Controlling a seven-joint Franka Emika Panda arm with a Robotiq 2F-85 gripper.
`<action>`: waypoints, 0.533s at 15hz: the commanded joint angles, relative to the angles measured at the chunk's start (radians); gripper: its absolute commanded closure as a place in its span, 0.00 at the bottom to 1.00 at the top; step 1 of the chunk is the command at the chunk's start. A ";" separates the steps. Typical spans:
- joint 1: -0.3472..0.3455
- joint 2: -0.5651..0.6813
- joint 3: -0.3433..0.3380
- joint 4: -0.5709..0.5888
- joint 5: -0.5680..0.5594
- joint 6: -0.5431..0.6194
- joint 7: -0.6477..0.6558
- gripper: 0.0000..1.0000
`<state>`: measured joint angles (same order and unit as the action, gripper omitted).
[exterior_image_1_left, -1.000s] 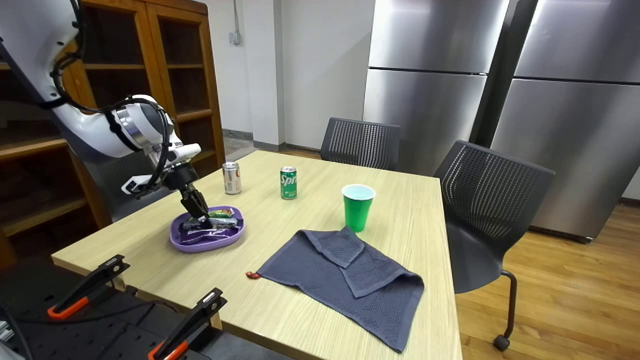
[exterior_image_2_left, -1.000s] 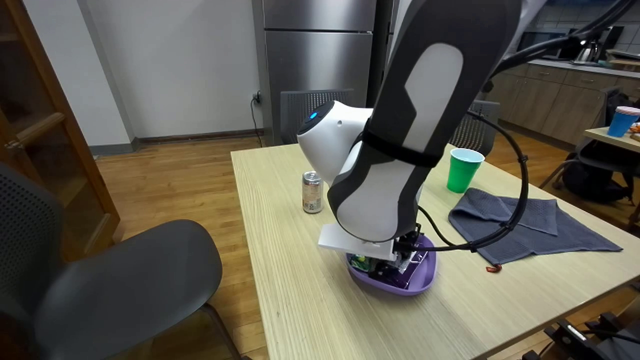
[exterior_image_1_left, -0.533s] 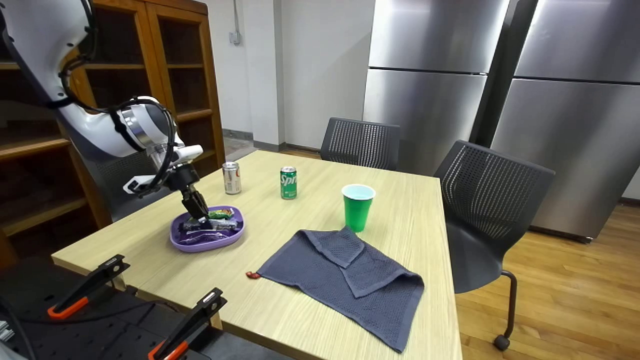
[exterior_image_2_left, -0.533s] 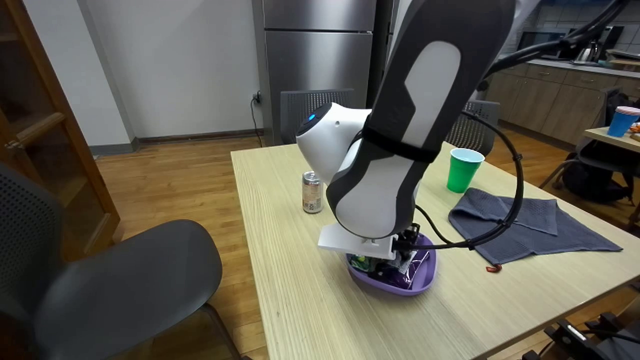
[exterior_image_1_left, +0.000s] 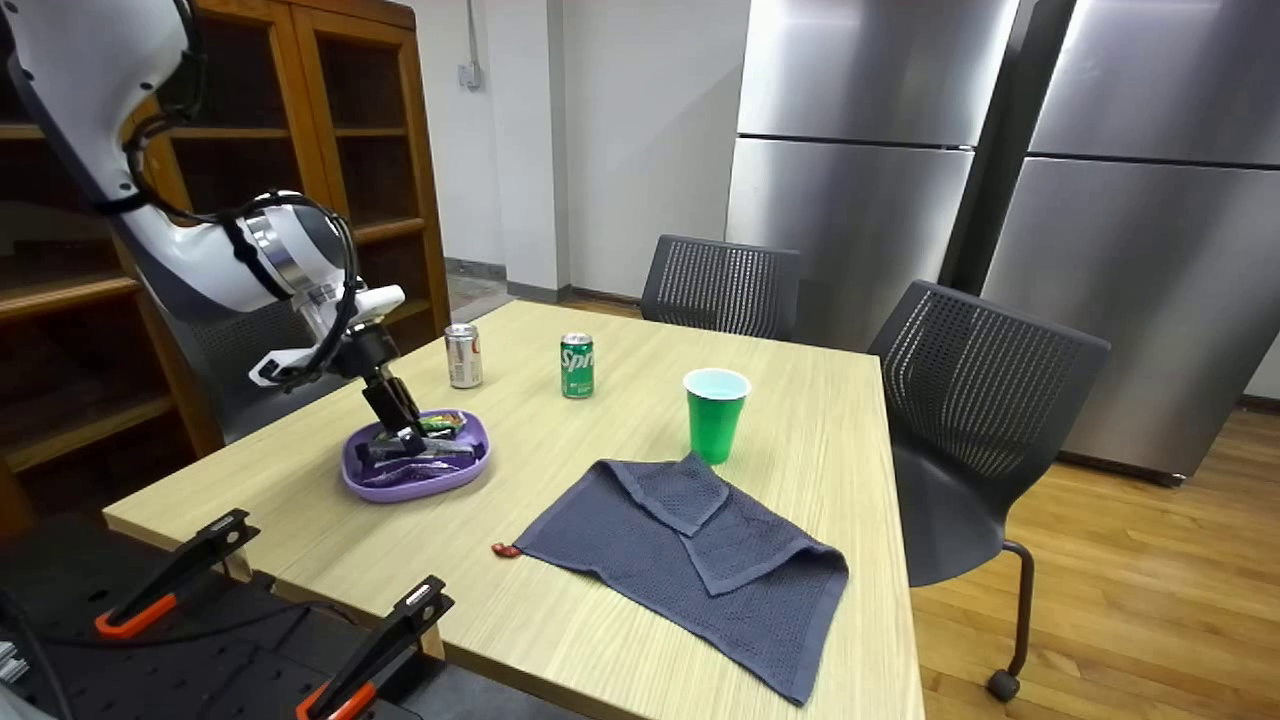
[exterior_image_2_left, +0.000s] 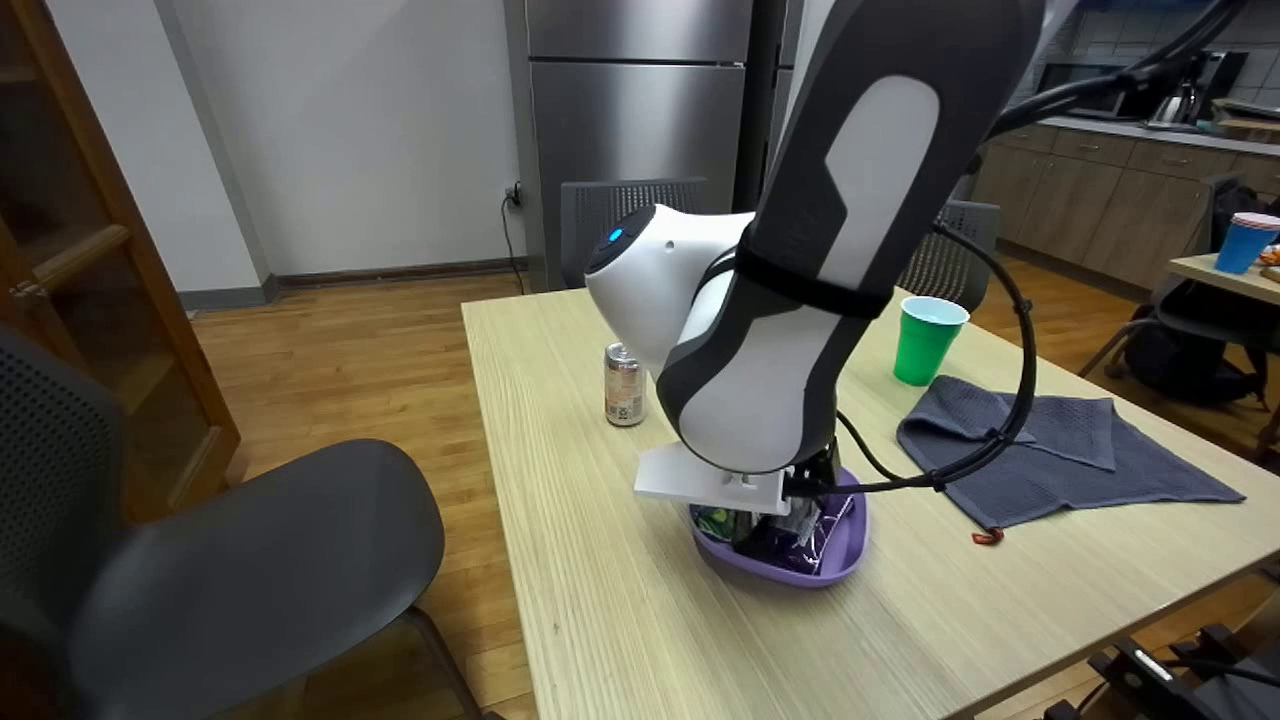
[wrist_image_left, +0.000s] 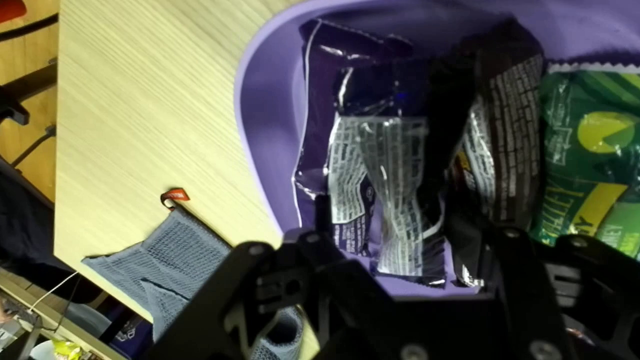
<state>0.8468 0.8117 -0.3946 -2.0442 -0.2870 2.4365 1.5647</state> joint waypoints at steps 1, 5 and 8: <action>-0.024 -0.043 0.023 -0.011 -0.060 -0.018 0.048 0.06; -0.029 -0.053 0.023 -0.015 -0.085 -0.019 0.071 0.00; -0.032 -0.062 0.022 -0.020 -0.099 -0.019 0.085 0.00</action>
<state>0.8428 0.7973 -0.3946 -2.0442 -0.3395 2.4365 1.6081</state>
